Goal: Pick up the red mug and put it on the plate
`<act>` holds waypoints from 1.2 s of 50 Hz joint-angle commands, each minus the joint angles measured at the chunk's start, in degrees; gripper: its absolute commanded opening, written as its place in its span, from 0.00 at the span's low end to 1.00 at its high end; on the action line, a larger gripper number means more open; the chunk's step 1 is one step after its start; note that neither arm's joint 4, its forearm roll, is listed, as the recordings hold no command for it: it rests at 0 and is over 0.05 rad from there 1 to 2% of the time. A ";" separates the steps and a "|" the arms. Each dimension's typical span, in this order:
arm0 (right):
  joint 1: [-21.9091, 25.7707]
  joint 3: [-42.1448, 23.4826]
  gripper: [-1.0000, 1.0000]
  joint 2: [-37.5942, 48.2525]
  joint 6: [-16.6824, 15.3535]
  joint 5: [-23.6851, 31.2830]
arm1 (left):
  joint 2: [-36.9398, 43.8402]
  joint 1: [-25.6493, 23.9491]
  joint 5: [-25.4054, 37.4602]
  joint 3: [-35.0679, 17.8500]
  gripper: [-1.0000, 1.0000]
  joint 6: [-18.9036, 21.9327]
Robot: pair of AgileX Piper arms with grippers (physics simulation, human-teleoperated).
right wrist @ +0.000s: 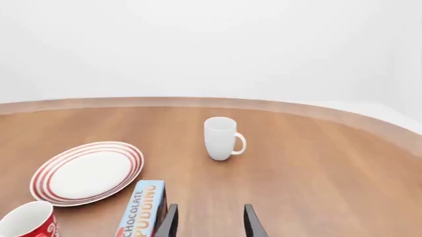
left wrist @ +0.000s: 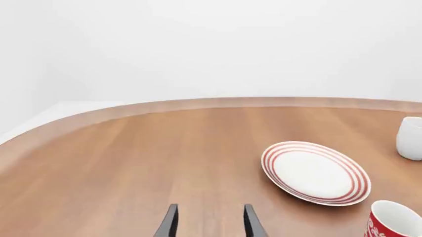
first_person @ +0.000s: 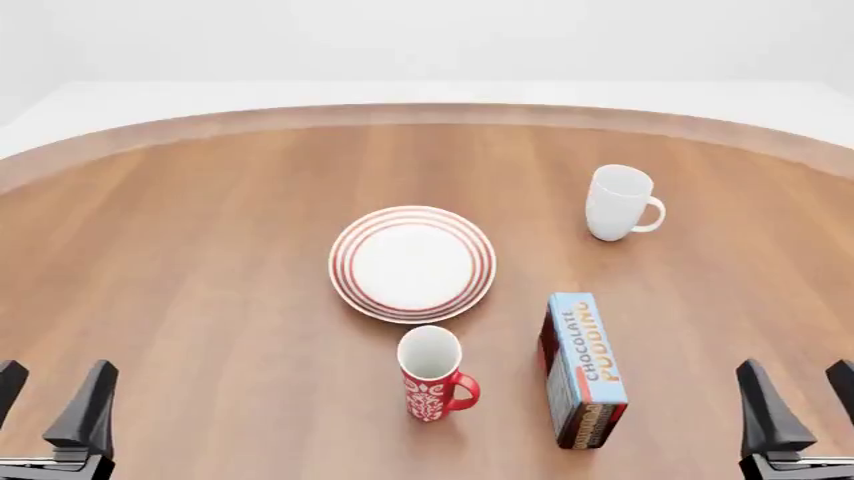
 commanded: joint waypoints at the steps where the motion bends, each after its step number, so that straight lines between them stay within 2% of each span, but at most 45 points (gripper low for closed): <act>1: -0.50 -0.14 1.00 0.71 -0.19 -0.48 | 0.00 0.00 0.00 0.00 1.00 0.00; 14: -0.64 -0.67 1.00 0.03 0.40 -0.03 | 0.00 0.00 0.00 0.00 1.00 0.00; 21: 0.78 -2.39 1.00 0.18 0.11 0.73 | 0.00 0.00 0.00 0.00 1.00 0.00; 24: 2.77 -4.97 1.00 0.01 -1.90 1.83 | 0.00 0.00 0.00 0.00 1.00 0.00; 27: 3.57 -7.56 1.00 0.07 -1.81 3.23 | 0.00 0.00 0.00 0.00 1.00 0.00; 30: 6.39 -10.08 1.00 1.43 -3.20 4.70 | 0.00 0.00 0.00 0.00 1.00 0.00; 41: 11.92 -14.44 1.00 4.74 -4.37 6.49 | 0.00 0.00 0.00 0.00 1.00 0.00; 46: 16.30 -18.48 1.00 7.71 -6.30 9.01 | 0.00 0.00 0.00 0.00 1.00 0.00; 48: 17.24 -19.84 1.00 8.75 -5.58 9.85 | 0.00 0.00 0.00 0.00 1.00 0.00; 49: 18.29 -20.56 1.00 9.59 -6.77 10.16 | 0.00 0.00 0.00 0.00 1.00 0.00; 60: 22.95 -27.23 1.00 15.88 -8.78 12.98 | 0.00 0.00 0.00 0.00 1.00 0.00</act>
